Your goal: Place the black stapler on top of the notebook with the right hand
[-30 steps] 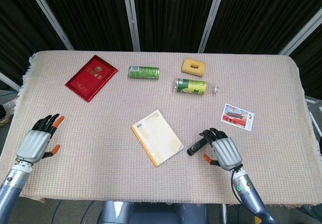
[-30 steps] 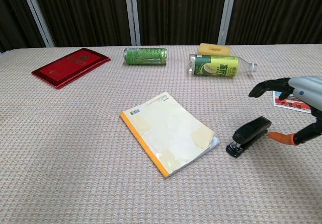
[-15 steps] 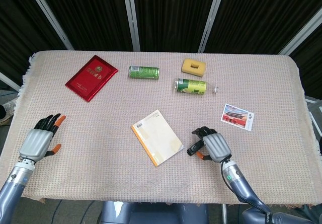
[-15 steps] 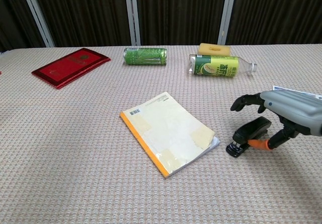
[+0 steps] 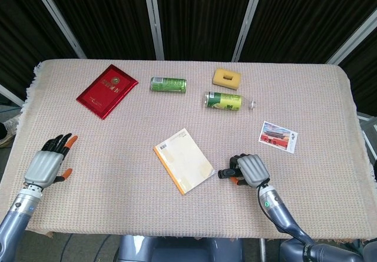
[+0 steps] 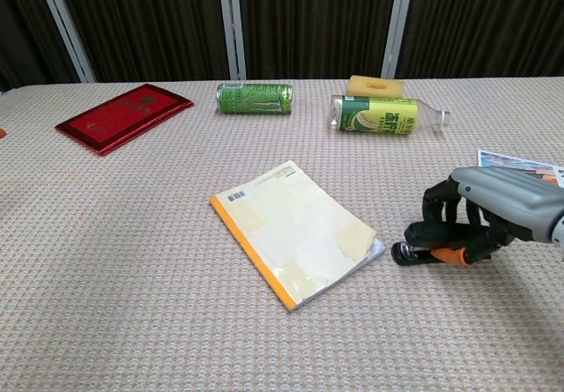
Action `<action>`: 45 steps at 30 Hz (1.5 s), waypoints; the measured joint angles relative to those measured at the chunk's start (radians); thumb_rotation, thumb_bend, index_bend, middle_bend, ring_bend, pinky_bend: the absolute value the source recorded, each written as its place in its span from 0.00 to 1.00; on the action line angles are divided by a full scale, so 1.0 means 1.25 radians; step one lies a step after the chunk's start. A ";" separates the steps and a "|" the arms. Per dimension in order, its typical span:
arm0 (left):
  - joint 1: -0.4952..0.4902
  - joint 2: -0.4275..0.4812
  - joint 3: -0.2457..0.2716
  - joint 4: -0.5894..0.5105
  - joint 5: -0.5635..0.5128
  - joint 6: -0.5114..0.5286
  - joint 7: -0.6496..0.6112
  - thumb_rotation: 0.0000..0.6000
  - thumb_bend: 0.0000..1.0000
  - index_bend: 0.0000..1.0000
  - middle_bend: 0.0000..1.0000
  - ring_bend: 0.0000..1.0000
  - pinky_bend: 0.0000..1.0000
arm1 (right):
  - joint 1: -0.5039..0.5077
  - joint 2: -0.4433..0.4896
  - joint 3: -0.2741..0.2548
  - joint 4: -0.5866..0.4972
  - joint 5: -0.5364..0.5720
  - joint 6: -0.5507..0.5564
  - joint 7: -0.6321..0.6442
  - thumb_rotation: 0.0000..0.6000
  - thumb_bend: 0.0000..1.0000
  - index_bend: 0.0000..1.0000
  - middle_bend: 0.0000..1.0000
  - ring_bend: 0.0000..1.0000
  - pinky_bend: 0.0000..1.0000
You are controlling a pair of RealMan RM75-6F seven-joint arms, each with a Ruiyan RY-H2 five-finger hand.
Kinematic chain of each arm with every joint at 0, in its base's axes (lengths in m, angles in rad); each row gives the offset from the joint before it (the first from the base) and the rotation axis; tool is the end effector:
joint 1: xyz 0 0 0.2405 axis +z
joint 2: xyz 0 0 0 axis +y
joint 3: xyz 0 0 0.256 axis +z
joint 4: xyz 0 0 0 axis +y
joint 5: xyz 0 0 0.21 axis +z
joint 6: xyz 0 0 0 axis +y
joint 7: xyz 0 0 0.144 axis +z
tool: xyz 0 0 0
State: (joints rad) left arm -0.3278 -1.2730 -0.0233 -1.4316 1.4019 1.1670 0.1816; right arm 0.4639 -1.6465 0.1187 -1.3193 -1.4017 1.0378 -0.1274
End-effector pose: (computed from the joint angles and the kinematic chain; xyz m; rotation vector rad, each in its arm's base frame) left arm -0.3128 0.2506 0.0865 -1.6940 -0.8547 -0.6616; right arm -0.2235 -0.2832 -0.0377 1.7872 -1.0679 0.9521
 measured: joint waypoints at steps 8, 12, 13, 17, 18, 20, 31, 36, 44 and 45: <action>-0.002 0.001 0.001 0.000 -0.002 -0.003 -0.002 1.00 0.31 0.00 0.00 0.00 0.12 | -0.001 -0.021 0.000 0.029 -0.017 0.043 -0.006 1.00 0.26 0.70 0.66 0.62 0.72; -0.002 0.002 0.001 0.000 -0.001 -0.002 -0.007 1.00 0.31 0.00 0.00 0.00 0.12 | -0.003 -0.016 0.003 0.015 -0.020 0.065 -0.031 1.00 0.26 0.70 0.66 0.62 0.72; -0.002 0.003 0.001 0.000 -0.001 -0.002 -0.008 1.00 0.31 0.00 0.00 0.00 0.12 | -0.003 -0.012 0.005 0.006 -0.020 0.070 -0.037 1.00 0.26 0.70 0.66 0.62 0.72; -0.003 0.003 0.002 0.000 0.000 -0.003 -0.011 1.00 0.31 0.00 0.00 0.00 0.12 | -0.002 0.003 0.010 -0.033 -0.019 0.079 -0.067 1.00 0.26 0.70 0.66 0.63 0.72; -0.003 0.004 0.002 0.000 0.000 -0.004 -0.012 1.00 0.31 0.00 0.00 0.00 0.12 | -0.001 0.007 0.012 -0.046 -0.018 0.080 -0.080 1.00 0.26 0.70 0.66 0.63 0.72; -0.003 0.004 0.003 0.000 0.000 -0.004 -0.014 1.00 0.31 0.00 0.00 0.00 0.12 | 0.003 0.013 0.015 -0.068 -0.017 0.082 -0.102 1.00 0.26 0.70 0.66 0.63 0.72; -0.008 0.005 0.002 0.008 -0.005 -0.018 -0.031 1.00 0.31 0.00 0.00 0.00 0.12 | 0.048 0.007 0.062 -0.173 0.040 0.058 -0.196 1.00 0.26 0.70 0.66 0.63 0.72; -0.009 0.007 0.002 0.010 -0.001 -0.016 -0.044 1.00 0.31 0.00 0.00 0.00 0.12 | 0.082 -0.037 0.082 -0.182 0.079 0.034 -0.233 1.00 0.26 0.70 0.66 0.63 0.72; -0.012 0.011 0.004 0.018 -0.001 -0.027 -0.065 1.00 0.31 0.00 0.00 0.00 0.12 | 0.131 -0.117 0.105 -0.144 0.146 -0.007 -0.262 1.00 0.26 0.70 0.66 0.63 0.72; -0.013 0.011 0.003 0.020 -0.002 -0.029 -0.068 1.00 0.31 0.00 0.00 0.00 0.12 | 0.139 -0.129 0.108 -0.134 0.155 -0.013 -0.261 1.00 0.26 0.70 0.66 0.63 0.72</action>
State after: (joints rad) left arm -0.3445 -1.2590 -0.0195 -1.4069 1.3997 1.1313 0.0971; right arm 0.6372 -1.8083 0.2539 -1.4867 -1.2074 1.0212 -0.4536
